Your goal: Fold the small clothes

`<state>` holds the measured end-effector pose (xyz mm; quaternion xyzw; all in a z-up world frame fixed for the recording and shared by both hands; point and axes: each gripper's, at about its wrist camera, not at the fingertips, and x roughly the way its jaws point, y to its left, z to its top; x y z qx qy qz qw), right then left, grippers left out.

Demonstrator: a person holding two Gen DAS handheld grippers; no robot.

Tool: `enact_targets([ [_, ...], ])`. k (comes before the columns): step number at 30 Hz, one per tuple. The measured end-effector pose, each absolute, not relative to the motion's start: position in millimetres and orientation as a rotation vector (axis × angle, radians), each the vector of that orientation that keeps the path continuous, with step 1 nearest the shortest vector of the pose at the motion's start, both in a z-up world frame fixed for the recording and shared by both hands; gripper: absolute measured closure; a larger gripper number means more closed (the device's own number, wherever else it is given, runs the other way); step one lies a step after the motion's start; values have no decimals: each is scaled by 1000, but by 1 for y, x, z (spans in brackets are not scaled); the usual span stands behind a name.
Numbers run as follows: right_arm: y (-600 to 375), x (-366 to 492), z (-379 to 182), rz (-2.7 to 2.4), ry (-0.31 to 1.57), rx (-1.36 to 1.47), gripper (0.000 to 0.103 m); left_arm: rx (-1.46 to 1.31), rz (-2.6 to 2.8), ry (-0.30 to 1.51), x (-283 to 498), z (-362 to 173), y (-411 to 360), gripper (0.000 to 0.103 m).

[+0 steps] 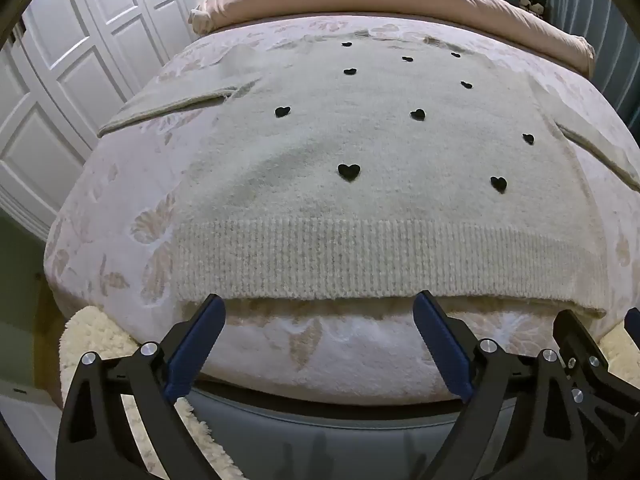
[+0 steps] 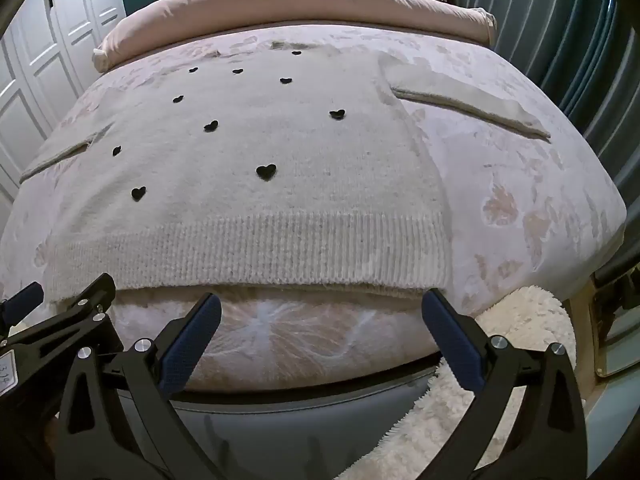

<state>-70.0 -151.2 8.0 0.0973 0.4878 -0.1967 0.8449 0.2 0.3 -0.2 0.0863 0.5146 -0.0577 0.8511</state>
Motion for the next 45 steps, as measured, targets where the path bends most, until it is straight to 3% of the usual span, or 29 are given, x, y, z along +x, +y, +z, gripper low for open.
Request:
enact_targets([
  [45,-157,-64,8,-412,1044,216,5,203,-108,1088,7,0,2,15],
])
